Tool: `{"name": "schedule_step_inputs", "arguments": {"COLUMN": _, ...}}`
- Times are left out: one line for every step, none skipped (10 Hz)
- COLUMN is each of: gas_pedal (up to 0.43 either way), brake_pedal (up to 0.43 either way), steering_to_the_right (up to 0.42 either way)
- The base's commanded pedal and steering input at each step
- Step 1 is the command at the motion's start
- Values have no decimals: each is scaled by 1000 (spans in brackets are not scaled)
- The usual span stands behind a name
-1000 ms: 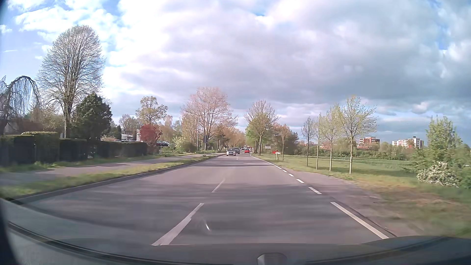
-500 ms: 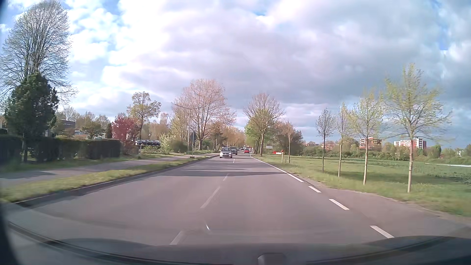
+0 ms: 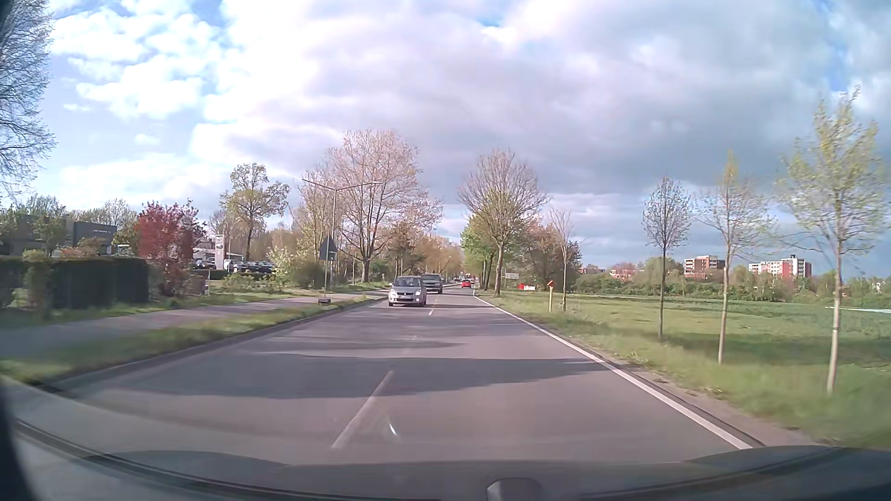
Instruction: Follow the waypoints while adhering to traffic rules and regulations
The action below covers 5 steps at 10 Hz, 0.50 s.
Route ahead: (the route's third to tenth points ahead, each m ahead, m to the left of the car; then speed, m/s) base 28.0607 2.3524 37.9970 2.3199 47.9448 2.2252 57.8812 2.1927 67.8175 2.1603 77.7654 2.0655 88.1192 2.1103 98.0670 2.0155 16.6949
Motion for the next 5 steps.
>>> {"name": "schedule_step_inputs", "arguments": {"gas_pedal": 0, "brake_pedal": 6, "steering_to_the_right": -3}}
{"name": "schedule_step_inputs", "arguments": {"gas_pedal": 0, "brake_pedal": 6, "steering_to_the_right": -3}}
{"name": "schedule_step_inputs", "arguments": {"gas_pedal": 0, "brake_pedal": 0, "steering_to_the_right": -1}}
{"name": "schedule_step_inputs", "arguments": {"gas_pedal": 0, "brake_pedal": 6, "steering_to_the_right": -2}}
{"name": "schedule_step_inputs", "arguments": {"gas_pedal": 0, "brake_pedal": 6, "steering_to_the_right": -2}}
